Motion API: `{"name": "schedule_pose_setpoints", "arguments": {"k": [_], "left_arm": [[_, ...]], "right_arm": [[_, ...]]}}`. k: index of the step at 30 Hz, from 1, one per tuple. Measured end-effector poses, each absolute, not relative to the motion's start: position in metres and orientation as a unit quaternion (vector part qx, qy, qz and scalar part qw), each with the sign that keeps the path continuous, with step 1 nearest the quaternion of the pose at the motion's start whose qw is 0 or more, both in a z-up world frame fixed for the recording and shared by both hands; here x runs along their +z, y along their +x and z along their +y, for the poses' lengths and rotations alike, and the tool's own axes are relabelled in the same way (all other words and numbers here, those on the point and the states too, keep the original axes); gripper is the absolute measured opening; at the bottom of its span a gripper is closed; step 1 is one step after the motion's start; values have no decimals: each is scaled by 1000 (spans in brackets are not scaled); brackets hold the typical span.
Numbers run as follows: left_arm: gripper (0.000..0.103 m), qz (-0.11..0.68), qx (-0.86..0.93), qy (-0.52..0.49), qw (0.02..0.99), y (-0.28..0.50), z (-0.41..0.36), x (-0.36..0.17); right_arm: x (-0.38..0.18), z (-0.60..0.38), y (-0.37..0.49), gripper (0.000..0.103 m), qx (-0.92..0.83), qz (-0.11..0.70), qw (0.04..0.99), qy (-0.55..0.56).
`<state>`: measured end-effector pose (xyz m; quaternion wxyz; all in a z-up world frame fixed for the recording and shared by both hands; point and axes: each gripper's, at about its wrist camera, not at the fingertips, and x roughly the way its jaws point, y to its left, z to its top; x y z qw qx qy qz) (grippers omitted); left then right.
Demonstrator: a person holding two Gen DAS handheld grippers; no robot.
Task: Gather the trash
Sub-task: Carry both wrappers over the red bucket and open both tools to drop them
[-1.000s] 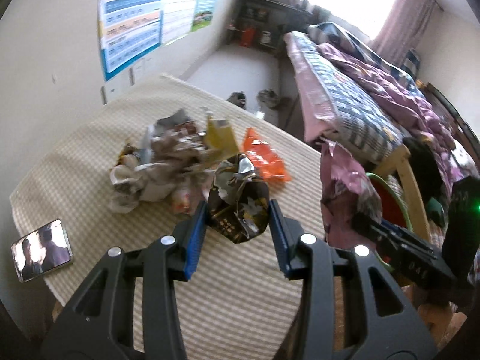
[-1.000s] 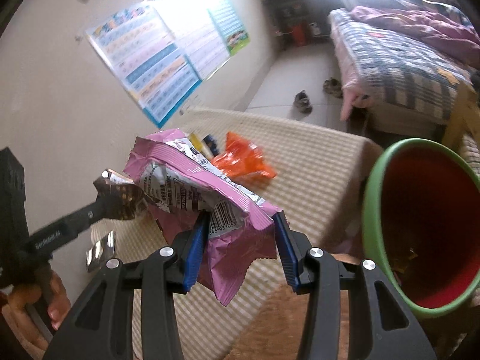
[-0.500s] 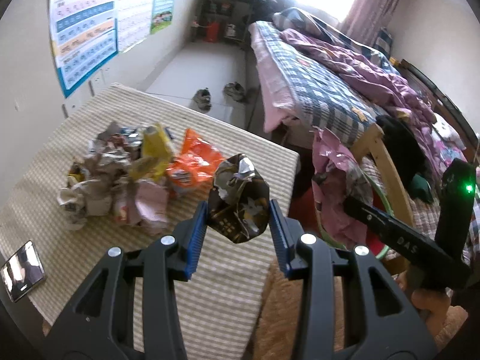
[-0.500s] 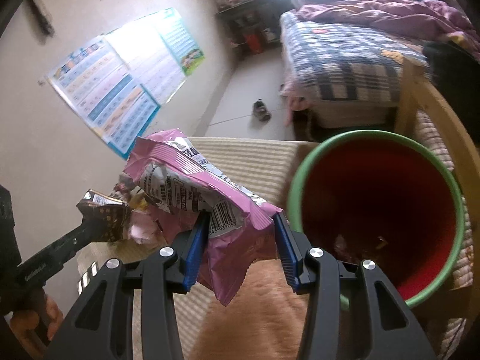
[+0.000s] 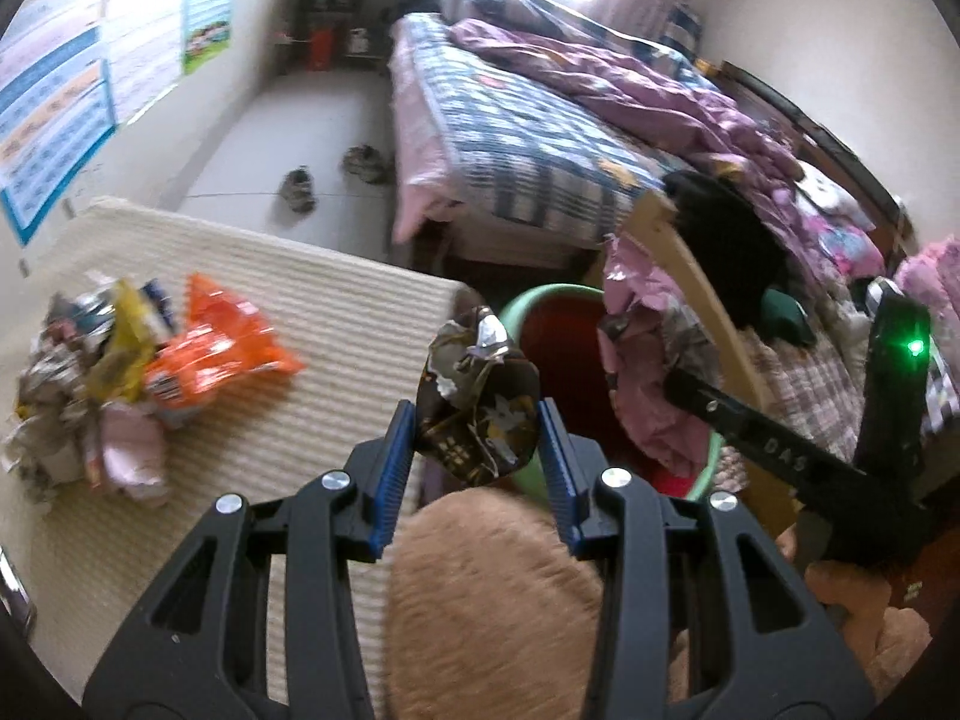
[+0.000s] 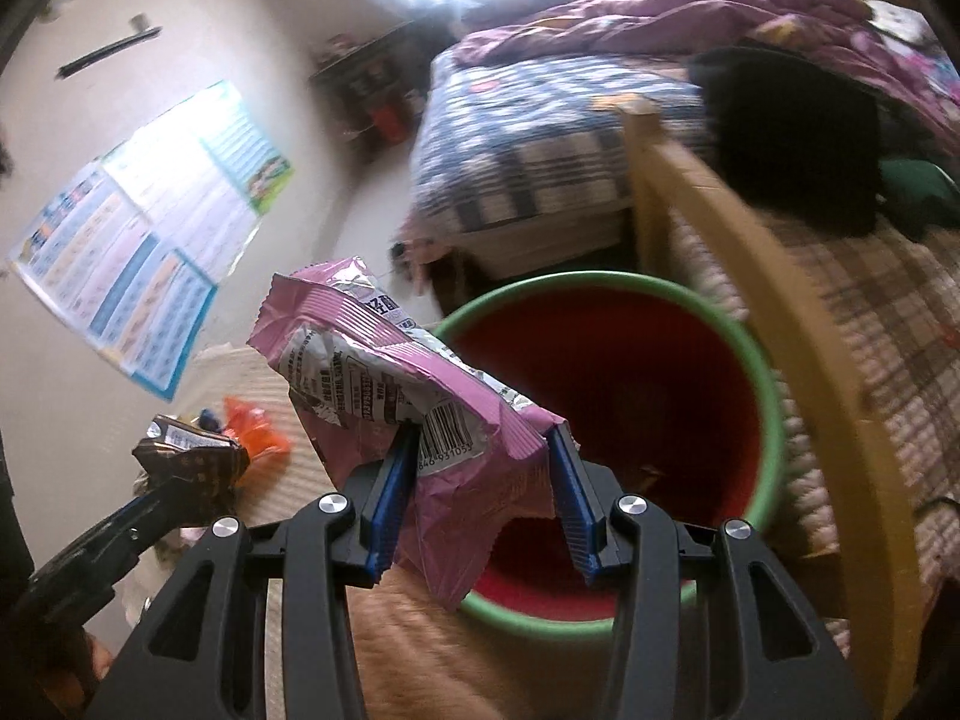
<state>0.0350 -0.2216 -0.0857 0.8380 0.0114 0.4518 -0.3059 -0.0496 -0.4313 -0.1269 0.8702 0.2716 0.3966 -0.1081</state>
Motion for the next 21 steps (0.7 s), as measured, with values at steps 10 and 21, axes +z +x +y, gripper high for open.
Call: {"name": "schedule_pose_setpoints", "arguments": {"k": [10,21], "left_arm": [[39,460,-367,57,807,26,-294,-101],[74,454,-372,57,808,23,-303,-105]], "right_arm": [[-136,-468,-74,44,-158,392,856,299],[-142,-477,-81,46,-175,394,851,298]]}}
